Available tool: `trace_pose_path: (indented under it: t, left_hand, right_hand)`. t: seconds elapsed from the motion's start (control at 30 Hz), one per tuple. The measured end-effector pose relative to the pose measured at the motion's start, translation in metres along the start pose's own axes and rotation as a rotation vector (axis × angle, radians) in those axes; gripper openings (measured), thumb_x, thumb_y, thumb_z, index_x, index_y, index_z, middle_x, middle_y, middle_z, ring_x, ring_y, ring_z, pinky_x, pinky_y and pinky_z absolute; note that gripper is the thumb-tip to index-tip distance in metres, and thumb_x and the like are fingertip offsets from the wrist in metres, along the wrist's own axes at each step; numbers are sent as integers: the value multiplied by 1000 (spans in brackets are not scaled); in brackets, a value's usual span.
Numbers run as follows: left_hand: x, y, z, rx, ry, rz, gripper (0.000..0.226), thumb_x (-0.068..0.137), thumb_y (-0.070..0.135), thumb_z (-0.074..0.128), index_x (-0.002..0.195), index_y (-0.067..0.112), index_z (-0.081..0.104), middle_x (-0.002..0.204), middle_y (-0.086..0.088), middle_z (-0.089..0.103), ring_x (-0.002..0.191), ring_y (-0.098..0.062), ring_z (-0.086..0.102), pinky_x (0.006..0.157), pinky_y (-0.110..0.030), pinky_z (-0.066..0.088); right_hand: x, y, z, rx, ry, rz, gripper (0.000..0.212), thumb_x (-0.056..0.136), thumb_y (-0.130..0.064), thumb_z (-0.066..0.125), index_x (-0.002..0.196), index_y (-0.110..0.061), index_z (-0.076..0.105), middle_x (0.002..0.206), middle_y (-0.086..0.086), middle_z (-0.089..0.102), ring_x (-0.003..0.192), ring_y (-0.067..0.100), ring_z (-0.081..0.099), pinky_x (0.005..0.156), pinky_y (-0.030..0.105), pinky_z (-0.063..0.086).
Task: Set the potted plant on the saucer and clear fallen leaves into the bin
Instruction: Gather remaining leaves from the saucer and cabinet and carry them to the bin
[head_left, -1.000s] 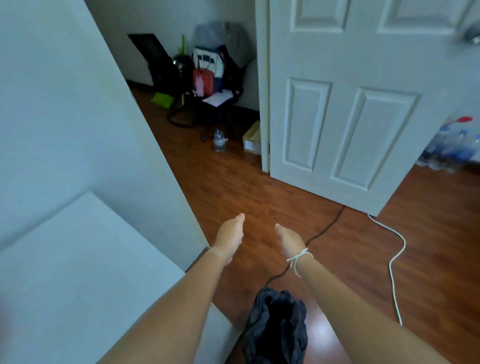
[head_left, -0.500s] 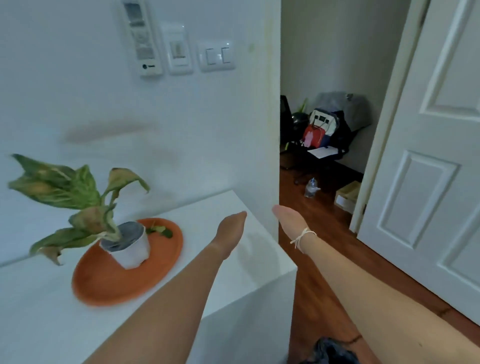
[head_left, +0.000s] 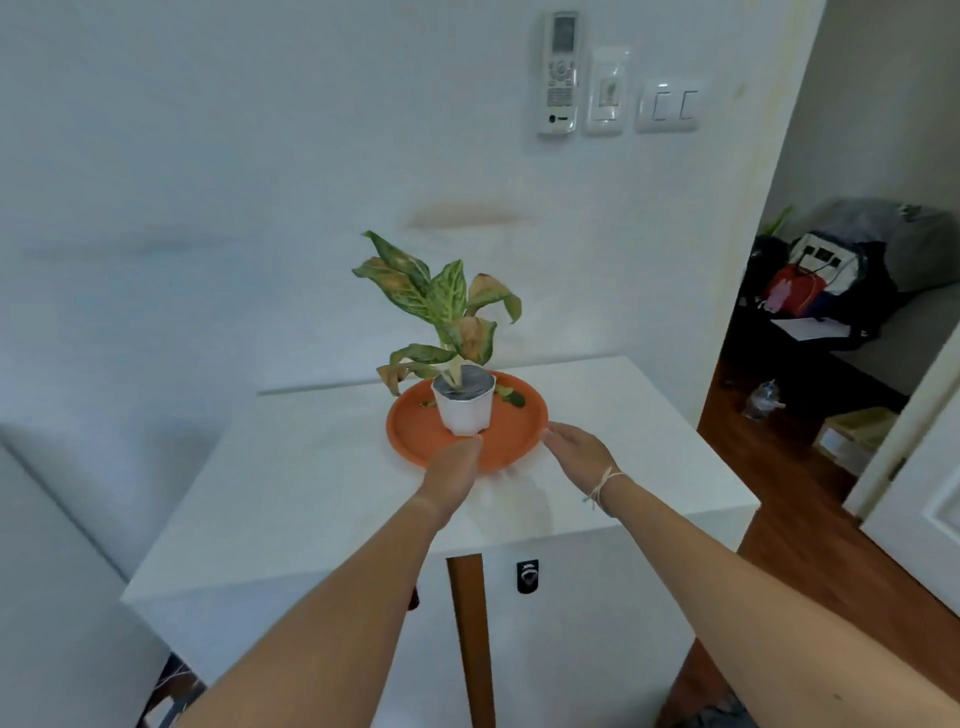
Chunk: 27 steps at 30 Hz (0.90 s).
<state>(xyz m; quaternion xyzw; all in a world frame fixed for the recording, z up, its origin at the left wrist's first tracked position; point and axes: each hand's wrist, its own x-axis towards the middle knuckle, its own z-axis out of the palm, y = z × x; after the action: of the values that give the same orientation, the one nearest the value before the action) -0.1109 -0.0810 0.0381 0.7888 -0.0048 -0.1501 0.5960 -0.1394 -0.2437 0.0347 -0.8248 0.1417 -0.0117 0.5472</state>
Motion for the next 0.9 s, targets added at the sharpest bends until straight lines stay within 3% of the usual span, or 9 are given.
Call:
trace_pose_path:
  t: [0.1,0.3,0.4,0.57,0.67,0.73,0.77,0.83,0.9]
  left_hand:
    - [-6,-7,-20,-18,52,-16,28,98,32,34,73,30,49,96,-1,53,95,-20,46,84,-33,36]
    - [0,-12,-43,-26,189,-64,33,97,34,35,65,29,39,75,10,43,93,-20,45,87,-35,39]
    - [13,-15,-51,-8,229,-90,33,95,31,36,63,27,37,72,9,40,90,-20,43,81,-33,35]
    - [38,-10,-49,22,296,-97,19,92,25,37,77,16,45,80,-2,43,82,-19,40,76,-33,32]
    - [50,-7,-41,60,329,-97,24,93,21,37,74,14,49,79,-7,48,76,-19,45,77,-31,35]
    - [58,-6,-37,88,352,-105,27,93,20,37,77,13,57,87,-15,57,84,-25,52,77,-30,40]
    - [61,-6,-34,109,354,-114,26,94,19,36,76,17,56,82,-6,55,84,-23,51,74,-27,39]
    - [67,-8,-28,150,344,-116,24,97,20,35,99,24,59,103,3,54,102,-17,52,87,-27,39]
    - [69,-7,-25,191,363,-137,40,97,22,35,134,14,50,143,-6,47,129,-22,43,105,-30,32]
  right_hand:
    - [2,-6,13,4,-23,-8,47,95,-33,46,138,-15,47,148,5,44,135,22,41,105,27,31]
    - [31,-18,25,-65,-83,-44,47,95,-32,46,139,-15,46,150,5,41,137,23,39,111,32,30]
    - [51,-20,25,-75,-121,-111,42,96,-26,44,137,-20,48,147,3,43,133,21,41,100,26,32]
    - [89,-13,11,-177,-163,-66,45,94,-30,45,137,-18,49,146,5,47,132,24,44,107,33,34]
    - [110,-11,1,-192,-178,-80,46,93,-30,47,137,-19,49,145,5,48,133,24,44,109,32,33]
    - [121,-9,-6,-194,-185,-87,45,92,-28,48,137,-19,50,145,5,49,132,24,45,108,31,33]
    - [125,-8,-10,-189,-191,-82,45,92,-27,48,136,-19,50,144,5,49,132,23,45,109,31,33]
    - [135,-2,-16,-213,-208,-86,45,92,-25,48,136,-17,51,144,6,49,133,24,45,110,32,33]
    - [141,1,-21,-244,-218,-94,44,92,-25,47,136,-17,51,145,5,49,133,24,44,112,33,32]
